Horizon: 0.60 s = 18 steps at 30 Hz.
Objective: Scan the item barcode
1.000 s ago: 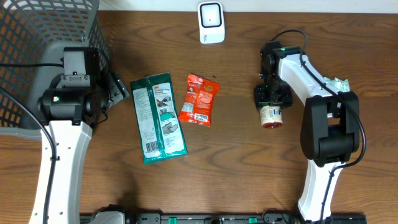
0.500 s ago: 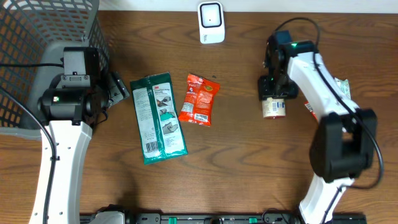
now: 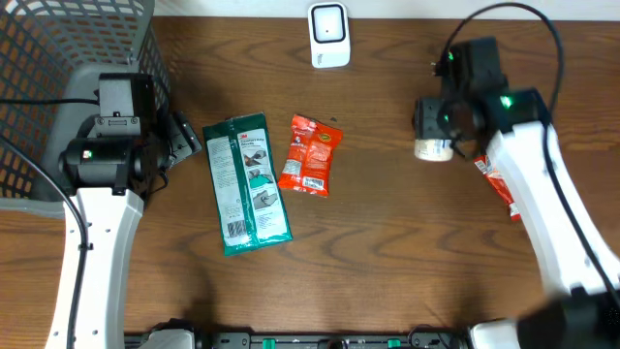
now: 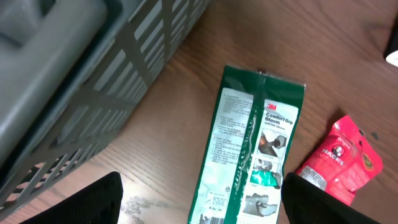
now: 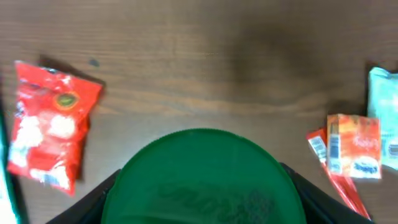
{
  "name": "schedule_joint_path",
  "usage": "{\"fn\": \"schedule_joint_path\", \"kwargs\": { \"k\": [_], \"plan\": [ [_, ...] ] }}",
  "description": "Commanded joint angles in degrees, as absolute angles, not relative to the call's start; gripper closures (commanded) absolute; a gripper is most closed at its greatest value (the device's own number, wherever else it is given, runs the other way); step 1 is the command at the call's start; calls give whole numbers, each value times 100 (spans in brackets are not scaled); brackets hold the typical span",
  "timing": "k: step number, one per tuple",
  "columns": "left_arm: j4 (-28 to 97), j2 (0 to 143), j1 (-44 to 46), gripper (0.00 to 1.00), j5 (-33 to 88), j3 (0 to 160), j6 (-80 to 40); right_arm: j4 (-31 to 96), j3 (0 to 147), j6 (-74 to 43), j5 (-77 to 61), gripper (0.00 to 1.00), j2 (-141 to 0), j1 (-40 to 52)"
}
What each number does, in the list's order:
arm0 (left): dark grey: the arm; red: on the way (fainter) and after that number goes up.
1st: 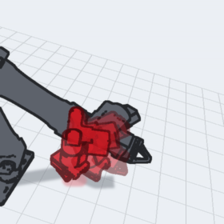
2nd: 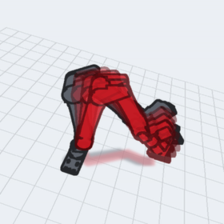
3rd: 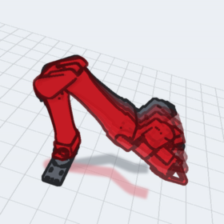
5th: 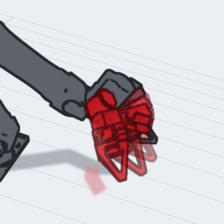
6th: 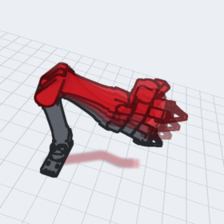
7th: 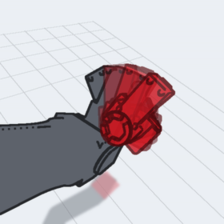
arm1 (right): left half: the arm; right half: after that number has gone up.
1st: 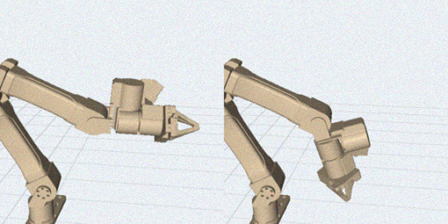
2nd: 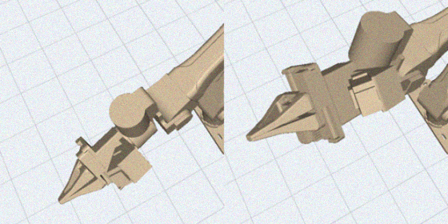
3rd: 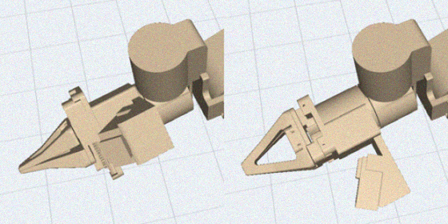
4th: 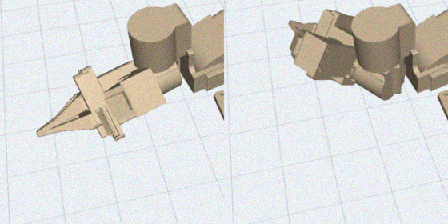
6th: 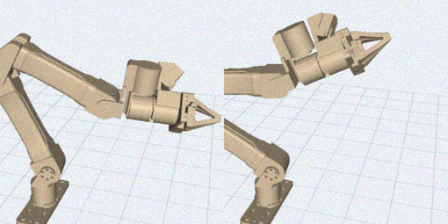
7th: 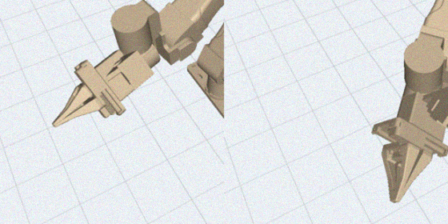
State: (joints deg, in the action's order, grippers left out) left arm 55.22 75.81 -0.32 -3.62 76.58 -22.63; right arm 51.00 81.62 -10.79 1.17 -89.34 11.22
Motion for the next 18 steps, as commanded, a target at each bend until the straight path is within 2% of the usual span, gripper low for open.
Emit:
{"fn": "schedule_joint_path", "kwargs": {
  "k": [1, 5, 11, 18],
  "plan": [
    [5522, 7599, -58, 18, -480, 7684, -2228, 3806, 6648, -1328, 257, 53, -7854, 1256],
    [5524, 7599, -58, 18, -480, 7684, -2228, 1291, 4687, -1302, 735, 56, -7236, 1271],
    [5524, 7599, -58, 18, -480, 7684, -2228, -1750, 3068, -1306, 923, 69, -7601, 1286],
    [5524, 7599, -58, 18, -480, 7684, -2228, -2912, 2934, -1302, 915, 62, -8637, 1286]
  ]
}}
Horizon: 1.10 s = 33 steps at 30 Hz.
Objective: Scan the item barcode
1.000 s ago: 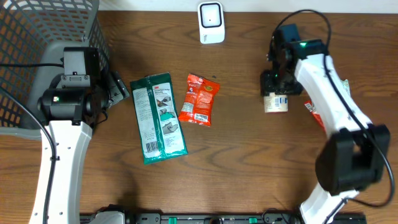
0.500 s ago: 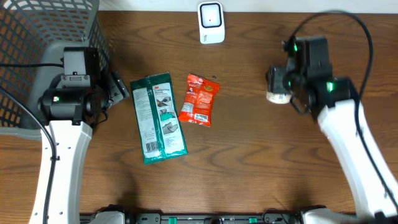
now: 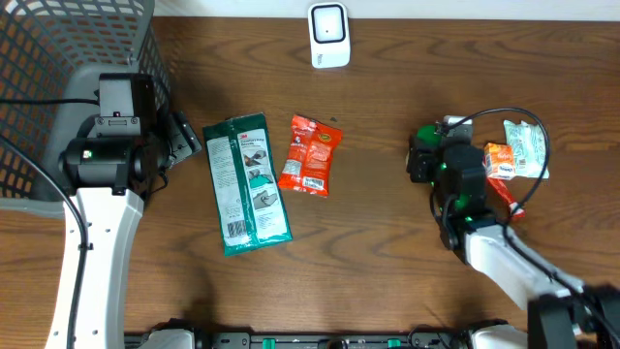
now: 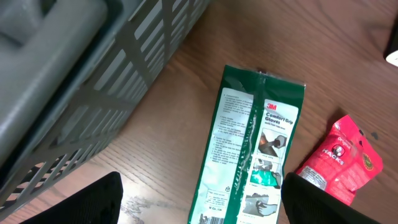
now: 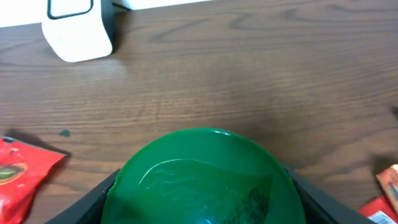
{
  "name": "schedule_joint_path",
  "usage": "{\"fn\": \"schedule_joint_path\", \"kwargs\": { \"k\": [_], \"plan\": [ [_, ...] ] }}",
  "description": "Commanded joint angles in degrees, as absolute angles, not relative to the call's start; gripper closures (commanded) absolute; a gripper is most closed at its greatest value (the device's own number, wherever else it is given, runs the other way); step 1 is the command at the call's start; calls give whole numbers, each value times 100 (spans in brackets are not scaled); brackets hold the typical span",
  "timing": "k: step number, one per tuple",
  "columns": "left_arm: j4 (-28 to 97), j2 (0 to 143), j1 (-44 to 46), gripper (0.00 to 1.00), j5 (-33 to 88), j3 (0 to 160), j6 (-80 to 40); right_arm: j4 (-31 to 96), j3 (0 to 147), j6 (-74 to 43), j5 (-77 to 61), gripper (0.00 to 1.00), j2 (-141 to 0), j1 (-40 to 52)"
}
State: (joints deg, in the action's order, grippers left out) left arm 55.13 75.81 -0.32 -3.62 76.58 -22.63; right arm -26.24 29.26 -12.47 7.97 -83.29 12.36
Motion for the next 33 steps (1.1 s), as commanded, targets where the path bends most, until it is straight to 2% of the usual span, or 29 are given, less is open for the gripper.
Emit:
{"fn": "schedule_joint_path", "kwargs": {
  "k": [1, 8, 10, 14, 15, 16, 17, 24, 27, 29, 33],
  "plan": [
    [5522, 7599, -58, 18, -480, 7684, -2228, -3030, 2934, -1302, 913, 62, -8768, 1286],
    [5524, 7599, -58, 18, -480, 7684, -2228, -3660, 2934, -1302, 913, 56, -9400, 1286],
    [5524, 7599, -58, 18, -480, 7684, -2228, -3640, 2934, -1304, 910, 51, -9400, 1286],
    [5524, 7599, -58, 18, -480, 7684, -2228, -3411, 2934, -1328, 827, 27, -9397, 1286],
    [5524, 7599, -58, 18, -480, 7684, -2228, -3378, 2934, -1328, 827, 20, -9397, 1286],
    [5524, 7599, -58, 18, -480, 7684, -2228, -3354, 2934, -1326, 827, 7, -9397, 1284],
    [5522, 7599, -58, 18, -480, 7684, -2228, -3343, 2934, -1323, 829, 1, -9397, 1284],
    [5524, 7599, -58, 18, -480, 7684, -2228, -2954, 3055, -1306, 829, 1, -8702, 1280],
    [5522, 7599, -58, 18, -480, 7684, -2228, -1581, 3527, -1308, 937, 1, -7863, 1278],
    [5524, 7599, -58, 18, -480, 7684, -2228, -16, 4237, -1479, 1017, 1, -7406, 1273],
    [5522, 7599, -58, 18, -480, 7684, -2228, 2259, 5496, -2252, 1083, 1, -7454, 1269]
  ]
}}
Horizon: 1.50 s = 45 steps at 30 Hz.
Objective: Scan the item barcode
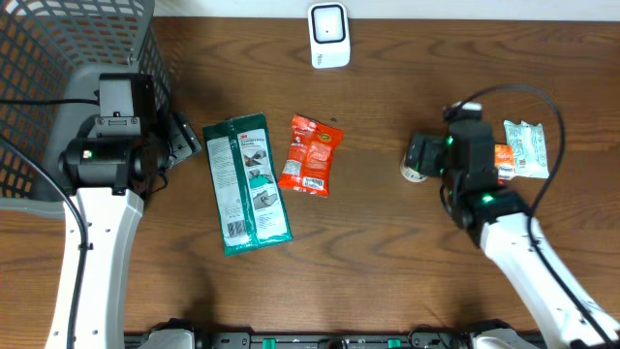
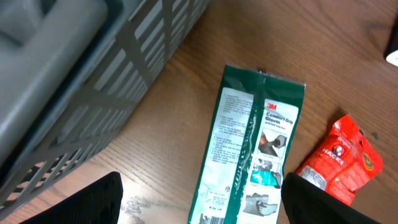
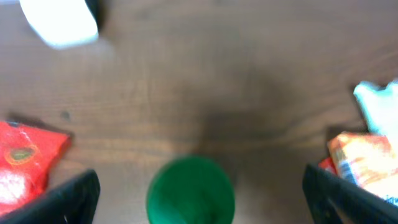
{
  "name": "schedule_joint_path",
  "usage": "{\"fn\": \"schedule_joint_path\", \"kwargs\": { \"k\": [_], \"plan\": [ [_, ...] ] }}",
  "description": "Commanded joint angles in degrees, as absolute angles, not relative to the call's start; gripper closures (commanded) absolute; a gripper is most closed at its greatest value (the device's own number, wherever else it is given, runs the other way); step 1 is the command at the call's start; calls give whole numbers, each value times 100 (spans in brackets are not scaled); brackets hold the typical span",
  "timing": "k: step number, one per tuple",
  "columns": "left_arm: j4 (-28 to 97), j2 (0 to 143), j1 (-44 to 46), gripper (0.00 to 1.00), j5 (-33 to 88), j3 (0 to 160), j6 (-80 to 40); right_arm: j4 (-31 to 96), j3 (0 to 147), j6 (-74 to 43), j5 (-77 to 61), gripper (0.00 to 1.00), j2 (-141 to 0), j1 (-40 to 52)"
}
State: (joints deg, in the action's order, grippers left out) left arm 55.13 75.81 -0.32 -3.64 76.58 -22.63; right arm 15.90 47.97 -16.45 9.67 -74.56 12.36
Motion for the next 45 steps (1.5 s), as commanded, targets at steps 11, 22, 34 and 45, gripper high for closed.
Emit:
{"fn": "schedule_joint_path", "kwargs": {
  "k": [11, 22, 34, 45],
  "plan": [
    [5522, 7599, -58, 18, -480, 7684, -2228, 6121, 8488, -2235, 305, 1, -9555, 1208],
    [5522, 7599, -58, 18, -480, 7684, -2228, 5693, 8154, -3732, -290, 15, -9806, 1092],
    [5524, 7599, -58, 18, -480, 7684, -2228, 5286, 7579, -4296, 34, 14, -9937, 823],
    [5522, 7599, -58, 18, -480, 7684, -2228, 4648, 7098, -4543, 56, 21, -10134, 834]
  ]
}}
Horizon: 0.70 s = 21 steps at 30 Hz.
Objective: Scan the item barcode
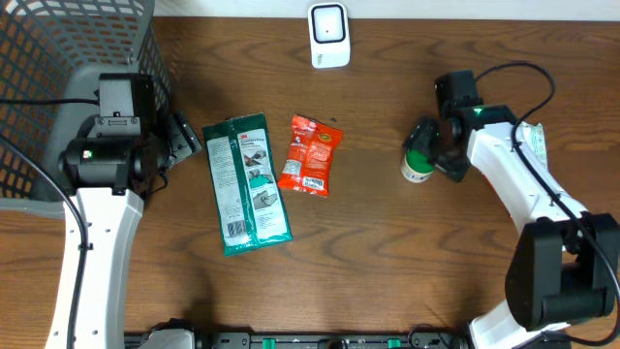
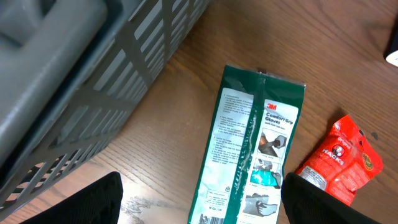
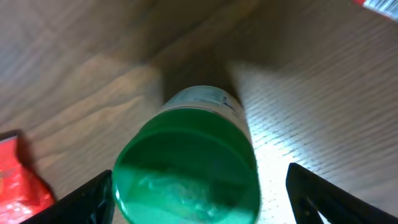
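The white scanner (image 1: 329,37) stands at the table's far edge. A white canister with a green lid (image 1: 418,166) rests on the table at the right. In the right wrist view its lid (image 3: 186,168) fills the space between the fingers (image 3: 84,199). My right gripper (image 3: 199,186) is open and straddles the lid, with a gap showing on the right side. My left gripper (image 2: 199,199) is open and hangs over the lower end of a green 3M glove pack (image 2: 252,152). A red snack bag (image 1: 310,155) lies next to that pack.
A grey wire basket (image 1: 68,58) fills the far left corner, close behind my left arm. Small snack packets (image 1: 531,145) lie at the right edge, partly under my right arm. A black cable loops above that arm.
My right gripper was open and higher above the canister. Now it is down at the lid, one finger on each side, and the arm reaches in from the right. The left arm is unchanged.
My right gripper was shut on the green-lidded canister, held up at the right, and still held it at the following moment. Then the canister stood on the table with the gripper open above it. Now the open fingers flank its lid. My left arm stayed still.
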{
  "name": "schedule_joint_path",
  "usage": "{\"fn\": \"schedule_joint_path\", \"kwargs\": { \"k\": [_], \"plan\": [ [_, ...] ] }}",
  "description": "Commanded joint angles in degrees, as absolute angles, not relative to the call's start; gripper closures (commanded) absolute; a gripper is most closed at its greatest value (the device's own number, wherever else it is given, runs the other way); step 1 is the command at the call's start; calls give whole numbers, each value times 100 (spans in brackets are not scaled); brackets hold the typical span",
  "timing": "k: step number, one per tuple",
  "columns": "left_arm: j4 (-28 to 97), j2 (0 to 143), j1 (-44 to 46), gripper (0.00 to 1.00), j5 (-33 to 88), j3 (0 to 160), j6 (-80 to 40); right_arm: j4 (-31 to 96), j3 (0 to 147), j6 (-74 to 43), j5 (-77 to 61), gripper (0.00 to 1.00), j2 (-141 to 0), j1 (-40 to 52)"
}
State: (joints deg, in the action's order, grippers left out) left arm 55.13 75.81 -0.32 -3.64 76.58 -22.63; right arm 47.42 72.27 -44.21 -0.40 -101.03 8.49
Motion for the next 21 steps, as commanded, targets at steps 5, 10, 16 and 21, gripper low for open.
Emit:
{"fn": "schedule_joint_path", "kwargs": {
  "k": [5, 10, 16, 21],
  "plan": [
    [5522, 7599, -58, 18, -480, 7684, -2228, 4462, 6967, -4517, 71, 31, -10134, 834],
    [5524, 7599, -58, 18, -480, 7684, -2228, 4423, 6969, -3133, 75, 40, -10132, 834],
    [5522, 7599, -58, 18, -480, 7684, -2228, 4418, 6973, -1256, -220, 43, -10132, 834],
    [5522, 7599, -58, 18, -480, 7684, -2228, 4508, 7015, -156, -224, 32, -10116, 834]
  ]
}}
